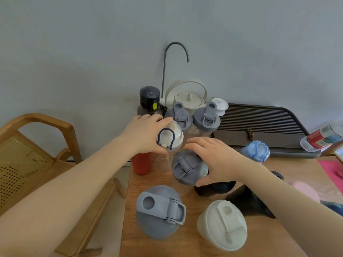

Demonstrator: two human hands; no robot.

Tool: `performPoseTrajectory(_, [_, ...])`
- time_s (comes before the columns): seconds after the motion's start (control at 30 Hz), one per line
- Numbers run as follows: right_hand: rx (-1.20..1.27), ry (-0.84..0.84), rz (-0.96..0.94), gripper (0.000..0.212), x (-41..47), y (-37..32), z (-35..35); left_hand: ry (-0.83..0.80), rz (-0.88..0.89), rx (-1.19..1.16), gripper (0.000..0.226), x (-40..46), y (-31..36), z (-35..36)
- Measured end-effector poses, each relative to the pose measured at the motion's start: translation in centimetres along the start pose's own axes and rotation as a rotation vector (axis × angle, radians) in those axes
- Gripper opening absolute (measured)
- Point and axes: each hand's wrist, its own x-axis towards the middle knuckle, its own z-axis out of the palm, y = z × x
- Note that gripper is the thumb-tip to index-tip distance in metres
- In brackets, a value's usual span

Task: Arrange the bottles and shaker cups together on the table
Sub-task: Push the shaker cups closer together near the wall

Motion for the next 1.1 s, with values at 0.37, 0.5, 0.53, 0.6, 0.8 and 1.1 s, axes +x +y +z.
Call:
performPoseTrajectory(0.37, [0.147, -0.202, 0.360, 0.114, -3.6, 2.7, 2.8, 0.281, 0.449, -0.263, 0.045, -1.7, 5.3, -1.0])
performPoseTrajectory(0.5, [0.003, -0.179, 0.287, 0.101, -2.6, 2.0, 4.5, -0.102, 0.491, 0.047, 0.076, -0.6, 7.3, -0.6])
performPoseTrajectory(0.53, [-0.020, -0.176, 0.285, 0.096, -2.7, 2.0, 4.6, -0.176, 0.499, 0.144, 0.082, -0.3, 7.6, -0.6])
performPoseTrajectory(0.6, [-0.033, -0.202, 0.278, 0.090, -3.5, 2.4, 4.7, -0.234, 0.527, 0.276, 0.088, 0.1, 8.2, -0.6])
performPoseTrajectory(0.8, [0.038, -0.202, 0.264, 0.089, -6.0, 2.9, 3.7, -0.342, 0.509, 0.420, 0.103, 0.8, 9.4, 0.5])
performPoseTrajectory(1.1, [-0.050, -0.279, -0.099, 0.094, -12.4, -0.8, 5.6, -0.299, 0.433, 0.369, 0.083, 2.0, 10.1, 1.2])
